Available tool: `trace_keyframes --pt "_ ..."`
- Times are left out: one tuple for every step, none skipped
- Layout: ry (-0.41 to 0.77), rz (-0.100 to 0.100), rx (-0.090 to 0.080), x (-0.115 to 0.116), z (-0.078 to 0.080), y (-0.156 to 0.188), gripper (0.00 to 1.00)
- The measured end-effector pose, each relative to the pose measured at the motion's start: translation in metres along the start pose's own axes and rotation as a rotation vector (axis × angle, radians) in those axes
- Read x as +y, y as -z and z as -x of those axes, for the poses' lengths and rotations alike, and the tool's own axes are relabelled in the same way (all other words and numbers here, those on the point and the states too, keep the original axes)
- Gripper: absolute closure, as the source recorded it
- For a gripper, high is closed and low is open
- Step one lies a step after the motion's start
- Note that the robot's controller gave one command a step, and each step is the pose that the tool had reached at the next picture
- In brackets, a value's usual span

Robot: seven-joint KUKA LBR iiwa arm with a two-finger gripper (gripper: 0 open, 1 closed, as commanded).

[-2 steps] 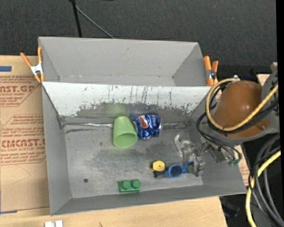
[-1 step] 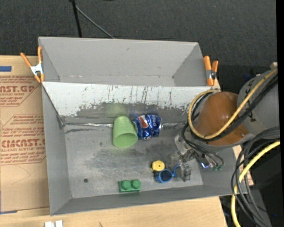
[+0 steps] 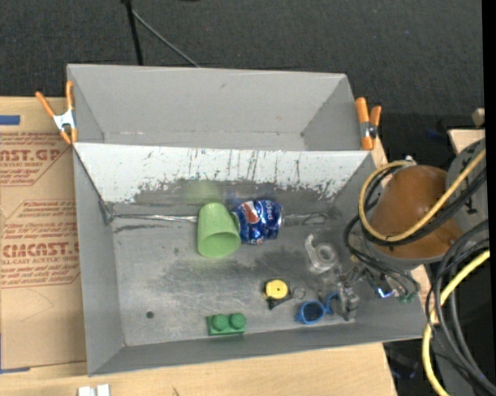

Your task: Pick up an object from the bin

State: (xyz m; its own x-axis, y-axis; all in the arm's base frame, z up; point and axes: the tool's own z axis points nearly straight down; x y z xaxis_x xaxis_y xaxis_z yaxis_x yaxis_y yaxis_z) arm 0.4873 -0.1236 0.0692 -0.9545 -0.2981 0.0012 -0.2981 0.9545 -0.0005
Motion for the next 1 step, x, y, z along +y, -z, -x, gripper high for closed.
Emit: trace_keyframes --pt "-0.011 -0.004 -0.008 -0.0173 -0.0014 0.1663 1.00"
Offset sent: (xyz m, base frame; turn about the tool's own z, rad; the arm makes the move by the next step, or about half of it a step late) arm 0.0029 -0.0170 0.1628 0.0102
